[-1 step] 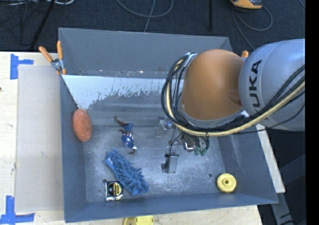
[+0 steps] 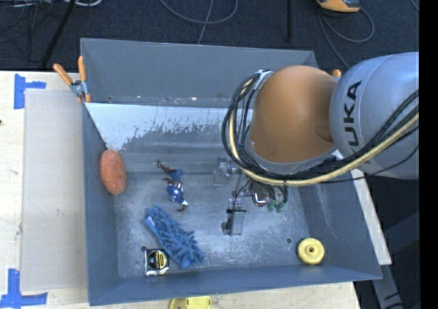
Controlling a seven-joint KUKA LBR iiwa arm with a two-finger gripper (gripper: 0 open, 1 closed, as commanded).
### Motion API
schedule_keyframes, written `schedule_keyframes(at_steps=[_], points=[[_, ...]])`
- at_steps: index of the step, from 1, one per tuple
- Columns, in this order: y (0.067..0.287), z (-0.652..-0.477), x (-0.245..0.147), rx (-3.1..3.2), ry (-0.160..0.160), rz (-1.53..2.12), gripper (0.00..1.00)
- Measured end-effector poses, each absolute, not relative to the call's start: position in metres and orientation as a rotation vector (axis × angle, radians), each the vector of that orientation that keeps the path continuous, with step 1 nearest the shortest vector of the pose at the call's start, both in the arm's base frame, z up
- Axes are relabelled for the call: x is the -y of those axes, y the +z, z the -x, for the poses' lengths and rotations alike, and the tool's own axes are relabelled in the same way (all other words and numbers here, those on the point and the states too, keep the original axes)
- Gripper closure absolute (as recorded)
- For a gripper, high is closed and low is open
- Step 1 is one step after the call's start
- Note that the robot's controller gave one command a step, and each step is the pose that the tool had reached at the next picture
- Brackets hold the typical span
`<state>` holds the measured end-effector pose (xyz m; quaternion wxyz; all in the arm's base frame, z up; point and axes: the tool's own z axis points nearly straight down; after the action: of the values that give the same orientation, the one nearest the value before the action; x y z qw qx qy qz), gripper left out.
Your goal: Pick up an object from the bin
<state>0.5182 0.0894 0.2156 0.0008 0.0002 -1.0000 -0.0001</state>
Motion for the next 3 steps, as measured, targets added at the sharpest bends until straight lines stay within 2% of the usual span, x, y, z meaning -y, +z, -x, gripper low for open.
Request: schedule_keyframes(at_steps=[1,3], points=[[0.192,-0.511,-0.112,3.143,0.002,-0.091,0.00],[0.168,-0.524,-0.154,3.136,-0.001,0.188,0.00]])
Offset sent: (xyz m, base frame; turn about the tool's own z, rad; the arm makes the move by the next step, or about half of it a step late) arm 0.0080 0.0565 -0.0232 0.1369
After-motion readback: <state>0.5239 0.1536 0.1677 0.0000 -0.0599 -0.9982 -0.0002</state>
